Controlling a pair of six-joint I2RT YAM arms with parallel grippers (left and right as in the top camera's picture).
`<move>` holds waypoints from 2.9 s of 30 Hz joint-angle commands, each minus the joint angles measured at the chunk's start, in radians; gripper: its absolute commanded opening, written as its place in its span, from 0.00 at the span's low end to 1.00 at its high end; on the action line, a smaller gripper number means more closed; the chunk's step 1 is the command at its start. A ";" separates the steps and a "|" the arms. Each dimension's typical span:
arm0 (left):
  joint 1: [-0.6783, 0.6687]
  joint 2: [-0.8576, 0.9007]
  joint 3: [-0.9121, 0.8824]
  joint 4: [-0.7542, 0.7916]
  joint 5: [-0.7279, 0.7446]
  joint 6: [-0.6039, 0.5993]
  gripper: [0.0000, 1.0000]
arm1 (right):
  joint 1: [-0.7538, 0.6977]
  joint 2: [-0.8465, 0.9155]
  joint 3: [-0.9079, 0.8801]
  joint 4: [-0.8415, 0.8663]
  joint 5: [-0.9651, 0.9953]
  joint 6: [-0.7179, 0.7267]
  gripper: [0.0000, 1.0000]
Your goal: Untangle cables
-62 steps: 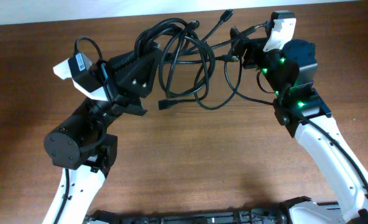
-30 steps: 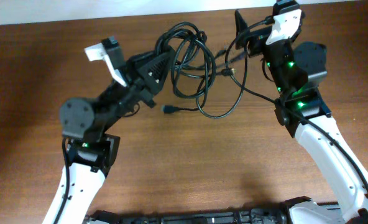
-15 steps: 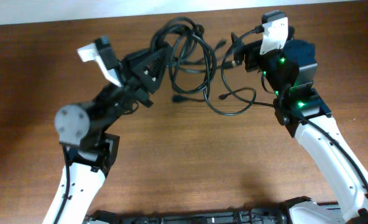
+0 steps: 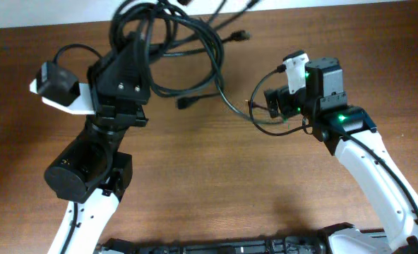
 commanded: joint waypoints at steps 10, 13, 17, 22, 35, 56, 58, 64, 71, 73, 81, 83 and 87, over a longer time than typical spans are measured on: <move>0.049 -0.011 0.029 -0.012 -0.370 0.017 0.00 | -0.003 -0.003 0.001 -0.181 -0.047 -0.007 0.99; 0.124 -0.013 0.029 0.004 -0.383 0.016 0.00 | -0.003 -0.003 0.001 -0.181 0.000 -0.007 0.99; 0.196 -0.029 0.029 0.010 -0.404 -0.043 0.00 | -0.003 -0.003 0.001 -0.193 0.013 -0.007 0.99; 0.201 -0.031 0.029 -0.171 -0.240 -0.018 0.00 | -0.003 -0.004 0.002 -0.200 -0.068 0.029 0.99; 0.199 -0.020 0.029 -1.027 0.433 0.803 0.00 | -0.003 -0.006 0.362 -0.500 -0.352 0.178 0.99; 0.111 0.043 0.029 -1.129 0.584 1.131 0.00 | -0.003 -0.008 0.386 -0.460 -1.076 0.355 0.99; 0.080 0.043 0.029 -1.129 0.503 1.090 0.00 | -0.003 -0.008 0.386 -0.461 -1.076 0.358 0.99; -0.109 0.043 0.029 -1.128 0.304 1.087 0.00 | -0.003 -0.005 0.386 -0.426 -1.066 0.357 0.89; -0.182 0.043 0.029 -1.118 0.191 1.044 0.00 | -0.003 -0.004 0.386 -0.424 -0.929 0.358 0.54; -0.182 0.043 0.029 -1.104 0.196 0.997 0.00 | -0.003 -0.004 0.386 -0.431 -0.843 0.359 0.51; -0.182 0.043 0.029 -1.060 0.314 0.981 0.00 | -0.003 -0.003 0.386 -0.494 -0.633 0.410 0.51; -0.182 0.043 0.029 -1.051 0.339 0.980 0.00 | -0.003 -0.003 0.386 -0.533 -0.559 0.410 0.42; -0.182 0.042 0.029 -1.054 0.351 0.980 0.00 | -0.003 -0.003 0.386 -0.650 -0.417 0.410 0.04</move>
